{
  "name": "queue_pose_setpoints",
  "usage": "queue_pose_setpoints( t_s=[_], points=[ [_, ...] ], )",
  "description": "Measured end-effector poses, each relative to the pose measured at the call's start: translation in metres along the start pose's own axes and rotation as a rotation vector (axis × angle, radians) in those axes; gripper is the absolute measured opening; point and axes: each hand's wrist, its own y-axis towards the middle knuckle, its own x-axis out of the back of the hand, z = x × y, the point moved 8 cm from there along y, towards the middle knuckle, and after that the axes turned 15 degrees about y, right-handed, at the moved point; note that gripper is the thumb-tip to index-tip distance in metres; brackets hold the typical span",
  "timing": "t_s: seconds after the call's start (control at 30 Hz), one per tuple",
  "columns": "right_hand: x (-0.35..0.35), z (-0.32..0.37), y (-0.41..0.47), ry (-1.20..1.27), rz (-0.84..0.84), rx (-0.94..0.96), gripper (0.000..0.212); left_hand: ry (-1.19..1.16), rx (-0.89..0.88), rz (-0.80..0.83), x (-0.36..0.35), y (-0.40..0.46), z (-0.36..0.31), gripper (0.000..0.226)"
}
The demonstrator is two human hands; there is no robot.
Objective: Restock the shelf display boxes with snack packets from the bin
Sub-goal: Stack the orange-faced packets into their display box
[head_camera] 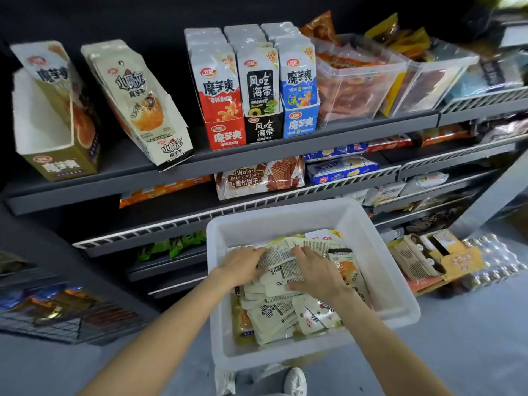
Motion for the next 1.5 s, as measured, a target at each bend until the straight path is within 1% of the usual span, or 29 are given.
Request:
queue_pose_setpoints(
  t_s=[0.1,0.17,0.23,0.3,0.33,0.37,0.4,0.47,0.5,0.57,0.63,0.7,0.73,0.77,0.83,0.87,0.93,1.03,1.1,1.17,1.27,1.33,1.4,1.5],
  points=[
    [0.002,0.006,-0.003,-0.116,-0.011,0.033,0.065,0.061,-0.057,0.047,-0.003,-0.002,-0.004,0.066],
    [0.001,0.009,-0.004,-0.194,-0.005,0.074,0.059,0.066,-0.063,0.032,0.001,-0.002,-0.004,0.066],
    [0.0,0.013,-0.006,-0.281,0.003,0.135,0.047,0.067,-0.075,-0.001,0.007,-0.005,-0.006,0.056],
    [0.006,0.012,-0.007,-0.328,-0.013,0.181,0.027,0.013,-0.071,-0.098,0.019,-0.008,-0.006,0.038],
    [0.013,0.011,-0.009,-0.312,-0.042,0.179,0.019,-0.044,-0.041,-0.148,0.028,-0.011,-0.002,0.03],
    [0.023,0.007,-0.008,-0.241,-0.099,0.148,0.017,-0.111,0.003,-0.195,0.036,-0.013,0.004,0.025],
    [0.035,0.001,-0.009,-0.108,-0.185,0.112,0.013,-0.193,0.06,-0.233,0.042,-0.016,0.013,0.023],
    [0.059,-0.014,-0.011,0.244,-0.359,0.062,0.012,-0.401,0.172,-0.288,0.051,-0.022,0.031,0.021],
    [0.066,-0.019,-0.011,0.423,-0.398,0.047,0.013,-0.522,0.211,-0.315,0.053,-0.025,0.038,0.022],
    [0.07,-0.02,-0.012,0.726,-0.38,0.03,0.017,-0.767,0.249,-0.357,0.059,-0.032,0.043,0.023],
    [0.073,-0.012,-0.014,0.98,-0.356,0.017,0.019,-0.98,0.251,-0.363,0.063,-0.038,0.042,0.02],
    [0.077,-0.003,-0.015,1.164,-0.343,-0.017,0.021,-1.183,0.238,-0.296,0.065,-0.047,0.036,0.021],
    [0.079,0.001,-0.015,1.234,-0.339,-0.029,0.02,-1.266,0.218,-0.249,0.065,-0.051,0.033,0.028],
    [0.081,0.005,-0.015,1.292,-0.336,-0.034,0.018,-1.311,0.19,-0.22,0.068,-0.057,0.03,0.042],
    [0.089,0.017,-0.013,1.357,-0.337,-0.003,0.013,-1.268,0.152,-0.236,0.08,-0.07,0.034,0.065],
    [0.096,0.024,-0.011,1.359,-0.343,0.032,0.011,-1.196,0.159,-0.281,0.088,-0.077,0.041,0.07],
    [0.111,0.041,-0.005,1.332,-0.361,0.099,0.007,-1.021,0.233,-0.417,0.108,-0.095,0.065,0.068],
    [0.132,0.068,0.013,1.284,-0.369,0.161,0.013,-0.818,0.344,-0.665,0.147,-0.132,0.105,0.054],
    [0.146,0.09,0.027,1.23,-0.371,0.212,0.017,-0.824,0.369,-0.842,0.177,-0.157,0.128,0.047],
    [0.161,0.116,0.04,1.241,-0.365,0.281,0.017,-0.847,0.401,-0.974,0.205,-0.177,0.152,0.042],
    [0.188,0.153,0.054,1.274,-0.373,0.377,0.018,-0.854,0.446,-1.083,0.241,-0.194,0.185,0.028],
    [0.205,0.176,0.063,1.256,-0.386,0.426,0.017,-0.86,0.425,-1.18,0.264,-0.202,0.199,0.018],
    [0.219,0.195,0.074,1.259,-0.401,0.45,0.011,-0.88,0.42,-1.282,0.282,-0.209,0.21,0.017],
    [0.233,0.214,0.088,1.366,-0.431,0.441,0.007,-0.959,0.423,-1.403,0.297,-0.208,0.229,0.019]
  ],
)
